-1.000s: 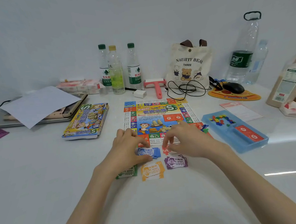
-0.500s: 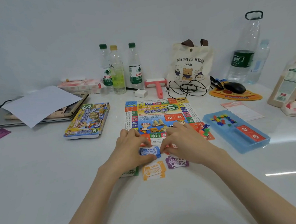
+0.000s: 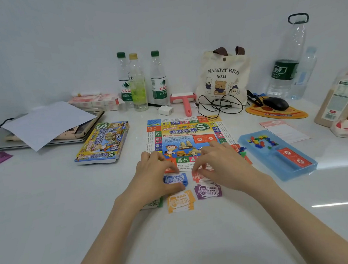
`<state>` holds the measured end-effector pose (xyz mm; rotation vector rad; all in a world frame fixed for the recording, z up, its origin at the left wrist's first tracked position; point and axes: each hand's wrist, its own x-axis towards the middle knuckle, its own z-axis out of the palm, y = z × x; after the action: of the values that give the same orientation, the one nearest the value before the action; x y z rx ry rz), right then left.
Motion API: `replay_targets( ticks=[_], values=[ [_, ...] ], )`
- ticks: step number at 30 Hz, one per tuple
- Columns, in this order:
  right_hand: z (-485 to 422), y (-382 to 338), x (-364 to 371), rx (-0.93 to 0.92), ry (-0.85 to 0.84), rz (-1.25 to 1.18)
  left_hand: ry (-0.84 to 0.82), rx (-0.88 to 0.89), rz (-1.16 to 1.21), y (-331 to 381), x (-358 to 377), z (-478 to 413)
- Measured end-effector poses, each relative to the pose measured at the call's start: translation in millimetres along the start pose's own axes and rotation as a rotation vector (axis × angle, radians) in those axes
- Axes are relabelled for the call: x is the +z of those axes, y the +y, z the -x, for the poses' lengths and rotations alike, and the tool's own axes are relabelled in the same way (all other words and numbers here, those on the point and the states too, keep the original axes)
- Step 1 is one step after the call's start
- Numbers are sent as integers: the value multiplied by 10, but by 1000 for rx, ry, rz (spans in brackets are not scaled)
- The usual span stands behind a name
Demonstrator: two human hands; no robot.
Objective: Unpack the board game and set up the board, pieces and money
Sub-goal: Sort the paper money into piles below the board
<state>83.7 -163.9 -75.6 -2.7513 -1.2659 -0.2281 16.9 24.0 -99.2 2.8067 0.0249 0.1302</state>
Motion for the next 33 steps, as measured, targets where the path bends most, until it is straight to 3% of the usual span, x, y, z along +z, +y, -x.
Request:
replay_targets(
  ticks=[5,9,13,24,33],
  values=[
    [61,156,-39,147,-5,-20,73,51,94,80,-33,-23],
    [82,226,-48,203,-91,-50,74,98,4,256,4,-65],
    [58,232,-40,206,-174,-71,65,103,-98,298,31,-95],
    [-22,277,23,146,-176,-143,24,49,-200,342,33,-91],
    [-20,307,36,140,-192,-182,51,62,-143,305,66,-112]
  ],
)
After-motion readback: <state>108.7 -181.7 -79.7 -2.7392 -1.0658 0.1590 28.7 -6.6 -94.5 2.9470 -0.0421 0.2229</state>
